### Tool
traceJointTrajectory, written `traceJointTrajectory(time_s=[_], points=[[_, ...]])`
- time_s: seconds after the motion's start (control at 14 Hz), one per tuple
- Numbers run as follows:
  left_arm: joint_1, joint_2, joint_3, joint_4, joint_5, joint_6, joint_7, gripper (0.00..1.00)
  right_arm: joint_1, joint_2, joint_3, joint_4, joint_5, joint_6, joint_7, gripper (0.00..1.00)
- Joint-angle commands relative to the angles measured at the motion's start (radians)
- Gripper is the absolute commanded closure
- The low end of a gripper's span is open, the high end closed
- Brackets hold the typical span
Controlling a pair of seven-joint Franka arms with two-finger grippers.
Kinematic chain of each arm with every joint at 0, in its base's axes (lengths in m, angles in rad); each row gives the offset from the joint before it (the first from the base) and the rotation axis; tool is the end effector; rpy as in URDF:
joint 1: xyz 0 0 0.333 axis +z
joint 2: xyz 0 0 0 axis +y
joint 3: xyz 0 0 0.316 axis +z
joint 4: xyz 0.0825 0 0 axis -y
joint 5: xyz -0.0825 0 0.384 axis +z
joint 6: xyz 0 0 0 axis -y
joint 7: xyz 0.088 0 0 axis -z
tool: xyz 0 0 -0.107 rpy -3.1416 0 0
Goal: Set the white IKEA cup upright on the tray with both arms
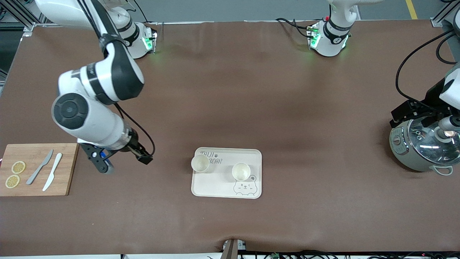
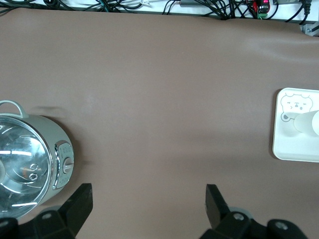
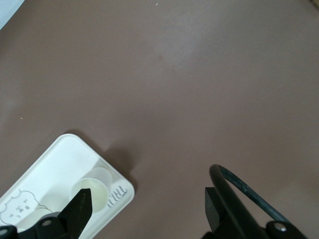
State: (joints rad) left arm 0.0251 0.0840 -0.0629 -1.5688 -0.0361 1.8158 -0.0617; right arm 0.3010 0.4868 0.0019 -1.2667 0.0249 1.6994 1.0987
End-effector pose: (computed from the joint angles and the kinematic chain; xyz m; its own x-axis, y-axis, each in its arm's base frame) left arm 0.6019 -0.0242 0.6006 0.9866 0.0342 0.1594 0.0263 -0.9983 0.0512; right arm 0.6631 0.2094 0.4735 0.6954 -0.7171 -0.0472 -0.7162 -0.6970 0.0367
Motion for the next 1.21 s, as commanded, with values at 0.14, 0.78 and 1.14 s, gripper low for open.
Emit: traceJointTrajectory(time_s=[0.14,0.78,1.14], points=[[0.004,0.011,-0.003,0.023,0.001,-0.001,-0.007,0.0,-0.066,-0.069,0.016,-0.016,-0.006,-0.089,-0.186,0.0],[0.006,0.013,-0.002,0.035,0.001,-0.001,-0.007,0.0,-0.157,-0.172,0.016,-0.031,-0.008,-0.225,-0.519,0.0],[0.009,0.014,0.0,0.035,0.005,-0.001,-0.004,0.0,-0.2,-0.253,0.016,-0.111,-0.016,-0.215,-0.661,0.0]])
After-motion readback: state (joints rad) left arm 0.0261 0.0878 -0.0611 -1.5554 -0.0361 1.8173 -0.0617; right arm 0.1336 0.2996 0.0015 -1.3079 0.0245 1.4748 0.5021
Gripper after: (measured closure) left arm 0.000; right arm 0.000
